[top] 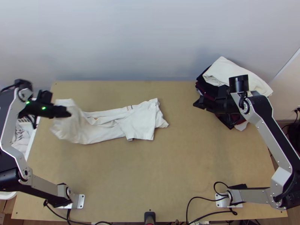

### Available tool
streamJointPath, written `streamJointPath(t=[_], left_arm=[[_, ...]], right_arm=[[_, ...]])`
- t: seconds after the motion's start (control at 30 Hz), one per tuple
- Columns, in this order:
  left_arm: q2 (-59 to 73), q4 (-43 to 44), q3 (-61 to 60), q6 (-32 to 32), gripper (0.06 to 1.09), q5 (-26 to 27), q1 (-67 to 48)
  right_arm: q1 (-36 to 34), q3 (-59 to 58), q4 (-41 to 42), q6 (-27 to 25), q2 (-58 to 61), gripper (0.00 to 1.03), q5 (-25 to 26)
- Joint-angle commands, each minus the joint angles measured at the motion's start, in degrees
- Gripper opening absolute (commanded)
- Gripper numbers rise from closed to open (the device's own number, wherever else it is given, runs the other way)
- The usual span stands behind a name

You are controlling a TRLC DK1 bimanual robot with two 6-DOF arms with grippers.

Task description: Fold the t-shirt

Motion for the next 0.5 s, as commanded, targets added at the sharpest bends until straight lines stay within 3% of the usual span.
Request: streamJointPath(t=[0.0,0.47], left_arm=[[-0.7,-0.9,3.4,-4.7,0.09,0.9,-4.7],[9.7,-0.3,18.3,-18.0,0.09,-0.8,-22.1]], right_arm=[[-0.3,-1.7,0.3,1.0,-2.1,0.99,-0.5],[-0.6,-4.0,0.7,1.2,-3.8,0.99,-0.6]])
